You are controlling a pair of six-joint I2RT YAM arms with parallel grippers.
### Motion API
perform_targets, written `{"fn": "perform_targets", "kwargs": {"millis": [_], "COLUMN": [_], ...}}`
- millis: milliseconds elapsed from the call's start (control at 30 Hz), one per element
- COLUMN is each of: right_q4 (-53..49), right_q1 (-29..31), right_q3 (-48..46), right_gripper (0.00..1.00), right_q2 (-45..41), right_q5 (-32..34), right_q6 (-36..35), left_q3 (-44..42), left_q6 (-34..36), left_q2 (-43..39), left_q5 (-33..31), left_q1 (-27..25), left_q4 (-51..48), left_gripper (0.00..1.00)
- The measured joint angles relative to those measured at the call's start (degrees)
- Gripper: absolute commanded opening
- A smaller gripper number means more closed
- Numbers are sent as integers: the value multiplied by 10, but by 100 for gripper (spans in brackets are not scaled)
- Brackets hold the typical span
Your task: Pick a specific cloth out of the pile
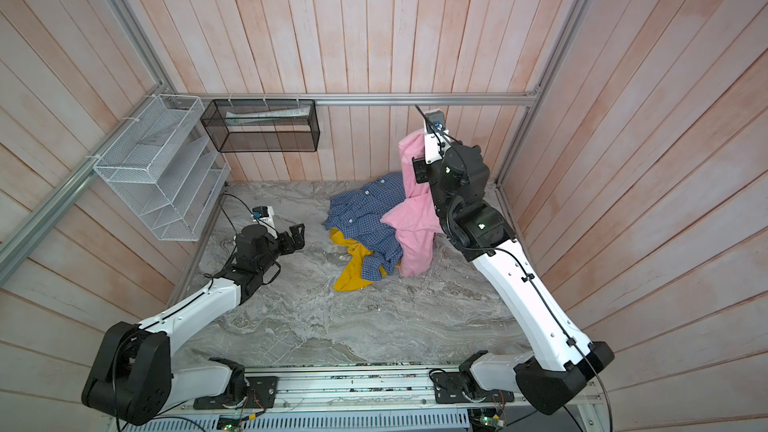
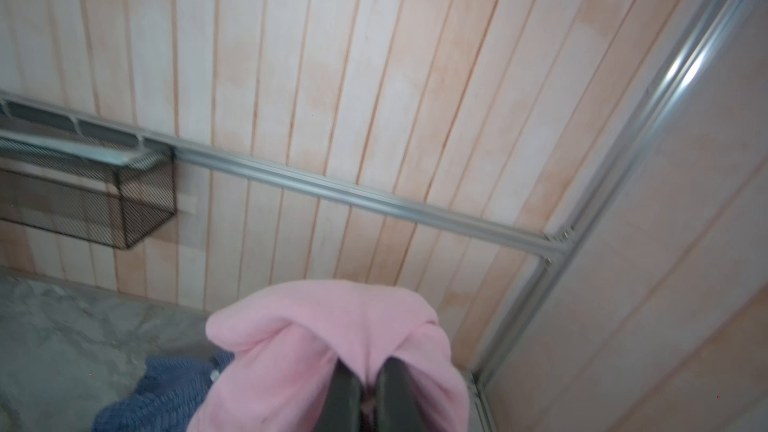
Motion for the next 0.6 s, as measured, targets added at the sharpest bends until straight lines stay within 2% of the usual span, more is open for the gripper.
{"fn": "perform_targets", "kwargs": {"millis": [133, 367, 433, 600], "right_q4": [-83, -210, -238, -299], "right_q1": [-33, -46, -31, 67], "right_q3": [-92, -173, -184, -204], "right_gripper": [0, 0, 0, 0], "right_q2": [-22, -46, -61, -88], "right_q5": [57, 69, 68, 53], "right_q6": [45, 181, 226, 328], "left_q3": [-7, -8, -8, -8], "left_q6": [1, 5, 5, 6], "left_q2": [-10, -14, -14, -14], "left_q5": [-9, -13, -13, -12], "left_q1": [0, 0, 0, 0], "left_q4": [-3, -6, -7, -7], "left_gripper": [100, 100, 100, 100]}}
